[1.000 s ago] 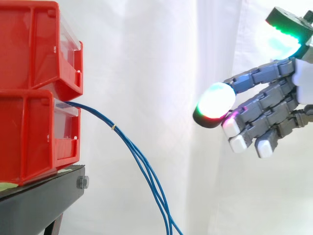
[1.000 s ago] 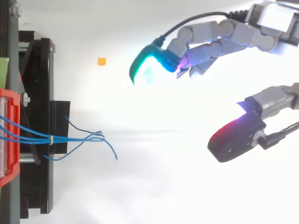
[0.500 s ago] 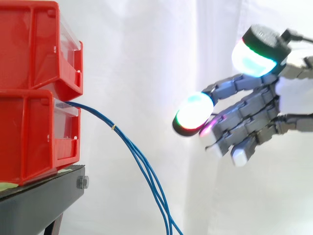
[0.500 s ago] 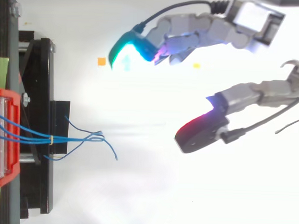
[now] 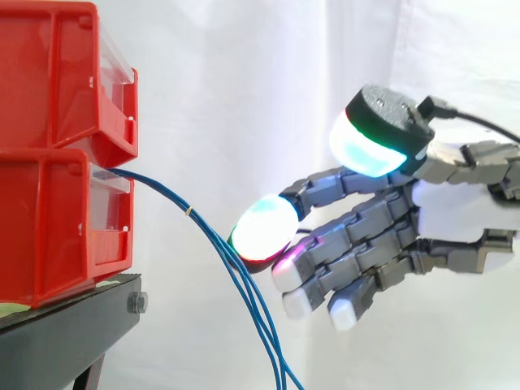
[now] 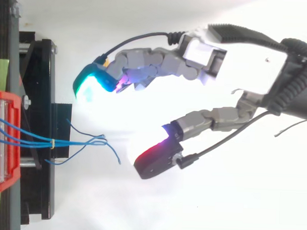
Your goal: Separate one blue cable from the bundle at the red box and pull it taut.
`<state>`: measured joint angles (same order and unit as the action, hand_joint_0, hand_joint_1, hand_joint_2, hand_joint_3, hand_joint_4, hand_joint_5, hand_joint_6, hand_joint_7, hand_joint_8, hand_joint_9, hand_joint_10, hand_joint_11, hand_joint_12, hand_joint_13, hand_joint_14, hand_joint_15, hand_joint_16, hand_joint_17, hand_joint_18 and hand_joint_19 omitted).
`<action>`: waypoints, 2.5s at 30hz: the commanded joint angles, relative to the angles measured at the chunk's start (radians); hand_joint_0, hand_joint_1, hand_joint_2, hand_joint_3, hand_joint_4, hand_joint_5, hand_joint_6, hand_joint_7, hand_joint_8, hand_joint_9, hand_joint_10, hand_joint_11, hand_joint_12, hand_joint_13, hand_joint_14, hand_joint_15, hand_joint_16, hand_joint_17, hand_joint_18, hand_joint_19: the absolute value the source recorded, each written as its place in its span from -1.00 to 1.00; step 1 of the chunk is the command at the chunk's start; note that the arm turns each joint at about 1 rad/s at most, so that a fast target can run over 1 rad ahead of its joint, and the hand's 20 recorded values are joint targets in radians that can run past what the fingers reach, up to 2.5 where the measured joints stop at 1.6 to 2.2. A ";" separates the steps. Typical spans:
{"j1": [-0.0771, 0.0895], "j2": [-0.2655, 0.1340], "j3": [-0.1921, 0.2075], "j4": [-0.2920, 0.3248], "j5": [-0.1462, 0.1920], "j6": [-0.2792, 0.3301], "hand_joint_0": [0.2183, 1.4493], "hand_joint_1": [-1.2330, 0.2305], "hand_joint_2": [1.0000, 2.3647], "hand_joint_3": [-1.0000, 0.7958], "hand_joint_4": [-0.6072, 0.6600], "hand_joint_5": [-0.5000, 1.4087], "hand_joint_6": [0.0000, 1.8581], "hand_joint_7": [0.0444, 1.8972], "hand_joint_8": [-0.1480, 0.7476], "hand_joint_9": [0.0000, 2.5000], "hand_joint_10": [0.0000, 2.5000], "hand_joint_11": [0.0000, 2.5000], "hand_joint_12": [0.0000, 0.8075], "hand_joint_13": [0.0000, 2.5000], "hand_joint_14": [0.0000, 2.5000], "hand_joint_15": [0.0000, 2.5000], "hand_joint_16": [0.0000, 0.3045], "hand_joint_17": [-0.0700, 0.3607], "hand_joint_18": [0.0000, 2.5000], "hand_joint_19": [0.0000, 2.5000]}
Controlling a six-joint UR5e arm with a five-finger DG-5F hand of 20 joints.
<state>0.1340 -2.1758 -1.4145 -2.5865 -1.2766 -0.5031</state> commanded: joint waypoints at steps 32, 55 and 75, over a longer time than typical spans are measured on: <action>-0.004 -0.165 0.163 0.008 -0.121 0.244 -0.43 -0.11 -1.00 -0.44 0.55 -0.67 -0.46 0.02 0.21 -0.54 -0.99 -0.62 0.02 -0.46 -0.99 -0.69 -0.66 -0.13 -0.42 -0.62; -0.005 -0.165 0.163 0.011 -0.127 0.291 -0.32 -0.16 -0.98 -0.30 0.53 -0.65 -0.46 0.10 0.20 -0.51 -0.99 -0.61 0.01 -0.43 -0.99 -0.68 -0.67 -0.15 -0.40 -0.61; -0.030 -0.165 0.166 0.026 -0.153 0.299 -0.29 -0.17 -0.98 -0.22 0.49 -0.63 -0.46 0.19 0.21 -0.48 -0.99 -0.58 0.02 -0.40 -0.99 -0.66 -0.67 -0.15 -0.39 -0.60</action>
<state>0.1064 -2.3408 -1.2495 -2.5594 -1.4215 -0.2040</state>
